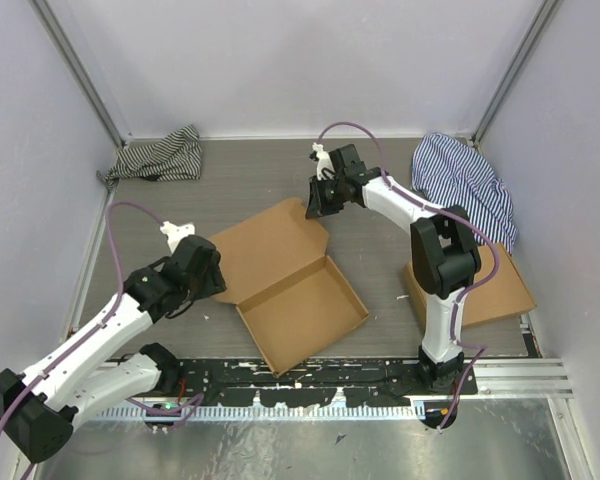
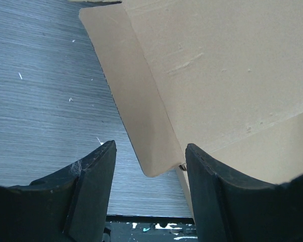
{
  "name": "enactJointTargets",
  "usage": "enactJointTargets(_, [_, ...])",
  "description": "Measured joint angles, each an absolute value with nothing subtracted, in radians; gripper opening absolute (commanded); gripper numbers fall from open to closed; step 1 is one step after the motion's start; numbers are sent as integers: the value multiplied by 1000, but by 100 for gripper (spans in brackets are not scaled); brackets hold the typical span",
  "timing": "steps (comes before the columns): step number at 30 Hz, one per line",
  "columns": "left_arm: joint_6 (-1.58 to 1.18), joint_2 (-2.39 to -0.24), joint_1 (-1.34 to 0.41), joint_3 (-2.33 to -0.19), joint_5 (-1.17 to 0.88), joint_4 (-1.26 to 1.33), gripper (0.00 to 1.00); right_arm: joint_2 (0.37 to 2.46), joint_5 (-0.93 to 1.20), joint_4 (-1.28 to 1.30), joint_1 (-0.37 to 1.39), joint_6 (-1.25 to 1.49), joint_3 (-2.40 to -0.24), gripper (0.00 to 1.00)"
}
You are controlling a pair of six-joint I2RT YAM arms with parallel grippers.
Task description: Fold the paper box
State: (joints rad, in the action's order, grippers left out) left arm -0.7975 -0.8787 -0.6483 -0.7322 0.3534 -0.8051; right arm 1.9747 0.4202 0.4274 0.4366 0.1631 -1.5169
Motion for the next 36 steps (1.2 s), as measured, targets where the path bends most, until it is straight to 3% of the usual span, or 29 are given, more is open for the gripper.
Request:
enactJointTargets(5, [-790,-926,-648,-735,353,-789,64,1977,380,437,437,172,-1520,1])
enactJointTargets(18, [-702,-1081,-584,-896,353,-739,66,1822,91,352,437,251,-1364,1])
enactJointTargets(26, [-614,-1384,-347,-1071,240,-626,60,1767,-30,287,430,289,-1288,1])
enactJointTargets(36, [-561,-1625,-317,-1199,68,-546,55,1593,-135,218,428,360,-1104,1])
